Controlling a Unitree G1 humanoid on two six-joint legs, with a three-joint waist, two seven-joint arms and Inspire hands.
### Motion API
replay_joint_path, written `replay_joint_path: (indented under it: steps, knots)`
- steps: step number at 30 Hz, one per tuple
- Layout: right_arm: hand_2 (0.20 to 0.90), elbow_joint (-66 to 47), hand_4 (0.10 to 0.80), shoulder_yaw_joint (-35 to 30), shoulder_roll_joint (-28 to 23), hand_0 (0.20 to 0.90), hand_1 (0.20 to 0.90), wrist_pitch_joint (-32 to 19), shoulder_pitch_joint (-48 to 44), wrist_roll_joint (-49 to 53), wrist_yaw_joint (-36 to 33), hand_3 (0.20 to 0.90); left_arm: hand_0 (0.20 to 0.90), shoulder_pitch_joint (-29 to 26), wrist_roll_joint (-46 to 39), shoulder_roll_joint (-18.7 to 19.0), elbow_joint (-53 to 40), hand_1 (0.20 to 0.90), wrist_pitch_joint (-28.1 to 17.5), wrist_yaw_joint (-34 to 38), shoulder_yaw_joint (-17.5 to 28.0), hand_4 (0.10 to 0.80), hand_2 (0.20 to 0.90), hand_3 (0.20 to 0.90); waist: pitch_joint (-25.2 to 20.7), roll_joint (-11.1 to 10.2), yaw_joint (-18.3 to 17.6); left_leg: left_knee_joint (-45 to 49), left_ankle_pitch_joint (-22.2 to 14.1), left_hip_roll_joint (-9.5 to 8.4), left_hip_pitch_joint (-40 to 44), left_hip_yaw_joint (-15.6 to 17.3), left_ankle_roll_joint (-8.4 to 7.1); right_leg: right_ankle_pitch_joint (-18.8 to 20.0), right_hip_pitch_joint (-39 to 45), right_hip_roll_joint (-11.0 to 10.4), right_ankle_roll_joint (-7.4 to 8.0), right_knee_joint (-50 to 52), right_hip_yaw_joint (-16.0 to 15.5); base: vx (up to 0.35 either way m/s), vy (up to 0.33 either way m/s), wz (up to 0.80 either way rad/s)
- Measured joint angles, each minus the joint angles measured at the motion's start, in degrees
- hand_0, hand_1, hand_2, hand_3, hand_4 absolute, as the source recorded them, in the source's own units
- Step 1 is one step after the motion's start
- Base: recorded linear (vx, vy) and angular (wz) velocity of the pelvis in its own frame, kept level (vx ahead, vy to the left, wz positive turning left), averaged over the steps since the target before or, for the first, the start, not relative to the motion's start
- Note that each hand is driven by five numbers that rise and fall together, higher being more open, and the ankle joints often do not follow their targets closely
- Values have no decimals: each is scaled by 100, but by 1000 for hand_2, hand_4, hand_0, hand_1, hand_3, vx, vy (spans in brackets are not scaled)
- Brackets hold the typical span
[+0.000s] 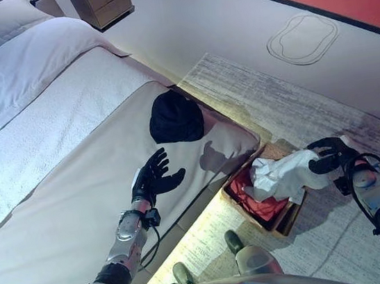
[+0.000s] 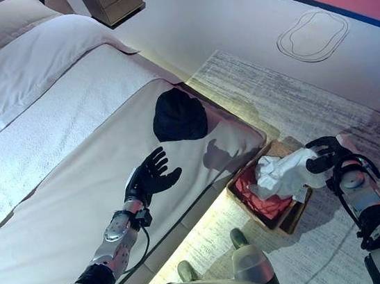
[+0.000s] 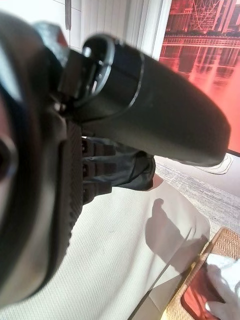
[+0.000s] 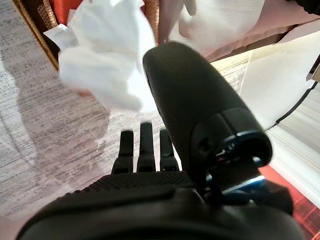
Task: Pick up the clothes from the bed and place them into the basket
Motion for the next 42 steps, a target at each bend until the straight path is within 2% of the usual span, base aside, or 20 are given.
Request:
replay_joint_path:
  steps: [10,18,21,26,31,33,35,36,39,42]
  knots:
    - [900,-74,800,-6,-1,900,900,1,0,1,-104,900,900,0,-1,0,-1,900,0,-5,1,800,900,900,39,53,3,-1,0,-1,-21,-40,0,-1,-1,-8,1,-4,-26,0,0,0]
    - [900,-884,800,-1,-88,900,900,123,-213,-304,-657,900,900,-11,11,-1,-3,900,-11,1,-3,800,900,900,109,100,67,1,34,-12,-89,-202,-11,-1,9,-14,0,-4,-170,21,-12,10]
    - [900,-1031,800,126,-344,900,900,286,-597,-402,-718,900,900,-27,200,7,-23,900,-138,4,-4,800,900,900,197,188,142,2,84,-29,-179,-379,-3,-3,3,-22,0,-3,-335,13,-17,25]
    - [900,-949,800,514,-993,900,900,441,-1749,-387,-677,900,900,-193,468,92,-106,900,-286,1,-26,800,900,900,565,340,421,154,202,-29,-476,-692,-26,-5,-148,-44,-4,135,-638,-33,26,33]
    - [900,-231,800,1154,-1407,900,900,466,-3709,-52,-728,900,900,-597,502,284,-129,900,-577,7,-313,800,900,900,1118,604,843,746,211,-66,-1314,-1019,-31,-250,-1006,-103,-77,1045,-919,-149,52,31]
    - [900,-170,800,1253,-1438,900,900,458,-4326,10,-792,900,900,-723,501,315,-137,900,-666,10,-420,800,900,900,1405,664,1045,968,226,-171,-1611,-1089,-23,-618,-1595,-193,-135,1945,-934,-121,-25,28]
    - [900,-176,800,1520,-1435,900,900,490,-4667,13,-863,900,900,-662,501,455,-367,900,-761,45,-458,800,900,900,1589,608,1166,1290,178,-342,-1965,-1209,-25,-1053,-2172,-411,-188,2856,-979,-102,-98,42]
    - [900,-181,800,1558,-1435,900,900,510,-4788,14,-884,900,900,-665,501,518,-493,900,-788,55,-457,800,900,900,1691,606,1241,1403,160,-428,-2115,-1229,-11,-1152,-2375,-473,-208,3124,-970,-75,-94,32]
    - [900,-205,800,1835,-1400,900,900,593,-4913,23,-978,900,900,-670,490,656,-722,900,-881,143,-448,800,900,900,1854,625,1520,1800,117,-498,-2616,-1310,29,-1258,-2872,-548,-261,3621,-991,-61,-65,23]
    - [900,-269,800,2042,-1241,900,900,802,-4944,153,-998,900,900,-674,446,717,-818,900,-890,163,-453,800,900,900,1957,630,1649,2165,53,-510,-3032,-1432,49,-1321,-3200,-584,-317,3913,-1080,-52,-29,22]
